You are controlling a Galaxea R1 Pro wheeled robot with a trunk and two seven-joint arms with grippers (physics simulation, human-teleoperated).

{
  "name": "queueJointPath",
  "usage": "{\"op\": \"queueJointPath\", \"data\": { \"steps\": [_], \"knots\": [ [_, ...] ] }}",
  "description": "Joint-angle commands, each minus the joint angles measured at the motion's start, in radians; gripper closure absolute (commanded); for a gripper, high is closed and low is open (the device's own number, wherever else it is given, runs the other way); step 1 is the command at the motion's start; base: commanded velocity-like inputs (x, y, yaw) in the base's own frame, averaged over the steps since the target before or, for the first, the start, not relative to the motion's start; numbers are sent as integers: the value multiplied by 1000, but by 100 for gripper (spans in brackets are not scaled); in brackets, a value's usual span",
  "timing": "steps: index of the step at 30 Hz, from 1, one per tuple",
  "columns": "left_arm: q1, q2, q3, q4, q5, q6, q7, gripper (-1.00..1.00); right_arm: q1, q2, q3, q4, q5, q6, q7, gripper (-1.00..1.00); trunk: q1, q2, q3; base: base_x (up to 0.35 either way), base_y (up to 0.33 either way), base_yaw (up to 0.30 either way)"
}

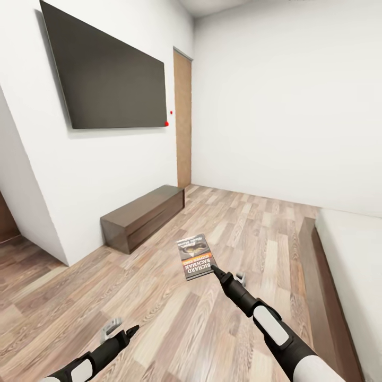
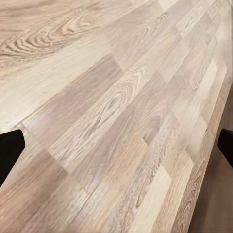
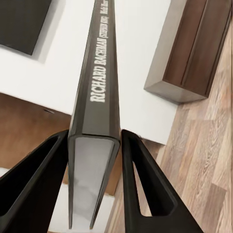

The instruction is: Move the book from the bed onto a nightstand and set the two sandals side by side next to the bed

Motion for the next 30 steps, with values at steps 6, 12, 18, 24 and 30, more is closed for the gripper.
{"op": "queueJointPath", "data": {
  "steps": [6, 12, 18, 24, 30],
  "knots": [
    [-1, 0, 8, 1, -6, -2, -4, -100, -1, -1, 3, 0, -13, 5, 1, 100, 0, 0, -1, 131, 0, -207],
    [-1, 0, 8, 1, -6, -2, -4, -100, -1, -1, 3, 0, -13, 5, 1, 100, 0, 0, -1, 131, 0, -207],
    [-1, 0, 8, 1, -6, -2, -4, -100, -1, -2, 3, 0, -13, 5, 1, 100, 0, 0, -1, 131, 0, -206],
    [-1, 0, 8, 1, -6, -2, -4, -100, -1, -1, 3, 0, -13, 5, 1, 100, 0, 0, -1, 132, 0, -198],
    [-1, 0, 8, 1, -6, -2, -4, -100, -1, -1, 3, 0, -13, 5, 1, 100, 0, 0, -1, 134, 0, -175]
  ]
}}
